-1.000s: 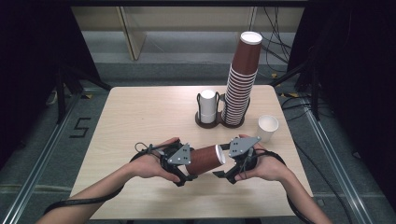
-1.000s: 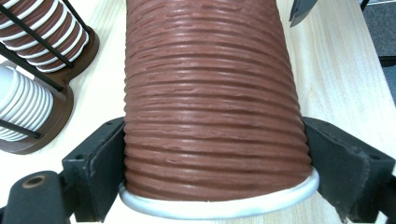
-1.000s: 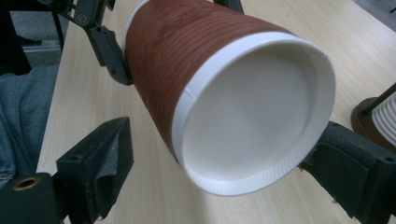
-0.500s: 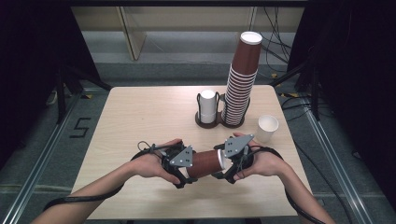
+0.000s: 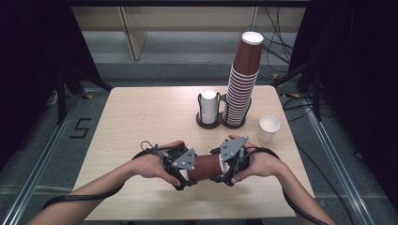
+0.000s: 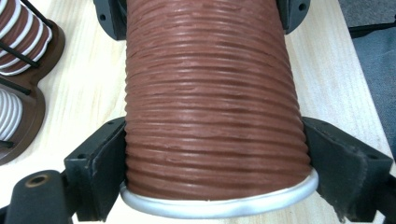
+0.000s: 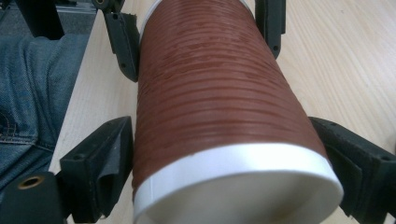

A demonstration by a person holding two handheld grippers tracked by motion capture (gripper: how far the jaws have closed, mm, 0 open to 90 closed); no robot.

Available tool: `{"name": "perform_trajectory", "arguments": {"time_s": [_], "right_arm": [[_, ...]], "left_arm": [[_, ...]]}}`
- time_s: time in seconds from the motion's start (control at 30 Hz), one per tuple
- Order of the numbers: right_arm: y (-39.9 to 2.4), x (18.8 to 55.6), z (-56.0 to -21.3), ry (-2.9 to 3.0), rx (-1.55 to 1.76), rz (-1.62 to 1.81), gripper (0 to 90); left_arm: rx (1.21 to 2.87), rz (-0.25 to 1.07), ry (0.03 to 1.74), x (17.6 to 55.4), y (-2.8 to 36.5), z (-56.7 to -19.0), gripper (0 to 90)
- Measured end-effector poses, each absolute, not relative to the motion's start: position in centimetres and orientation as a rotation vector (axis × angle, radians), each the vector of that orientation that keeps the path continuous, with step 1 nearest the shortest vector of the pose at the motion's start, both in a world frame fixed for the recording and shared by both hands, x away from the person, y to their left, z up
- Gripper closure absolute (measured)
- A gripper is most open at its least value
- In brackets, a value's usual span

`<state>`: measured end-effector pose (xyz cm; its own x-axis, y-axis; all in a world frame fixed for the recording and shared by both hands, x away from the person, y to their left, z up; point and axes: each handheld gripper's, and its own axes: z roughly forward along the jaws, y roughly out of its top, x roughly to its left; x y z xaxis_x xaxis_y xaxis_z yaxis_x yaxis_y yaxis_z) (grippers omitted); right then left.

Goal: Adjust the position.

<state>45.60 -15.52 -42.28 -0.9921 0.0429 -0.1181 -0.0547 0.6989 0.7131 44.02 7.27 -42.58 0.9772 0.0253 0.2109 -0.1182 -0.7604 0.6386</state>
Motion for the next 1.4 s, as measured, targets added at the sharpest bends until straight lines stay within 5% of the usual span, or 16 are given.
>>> {"name": "perform_trajectory", "arguments": {"time_s": [1.4], "right_arm": [[-14.8, 45.2, -43.2, 2.836, -0.043, 1.129, 21.2]], "left_arm": [[2.477, 0.247, -0.127, 43.8, 6.1, -42.5, 13.4]]}}
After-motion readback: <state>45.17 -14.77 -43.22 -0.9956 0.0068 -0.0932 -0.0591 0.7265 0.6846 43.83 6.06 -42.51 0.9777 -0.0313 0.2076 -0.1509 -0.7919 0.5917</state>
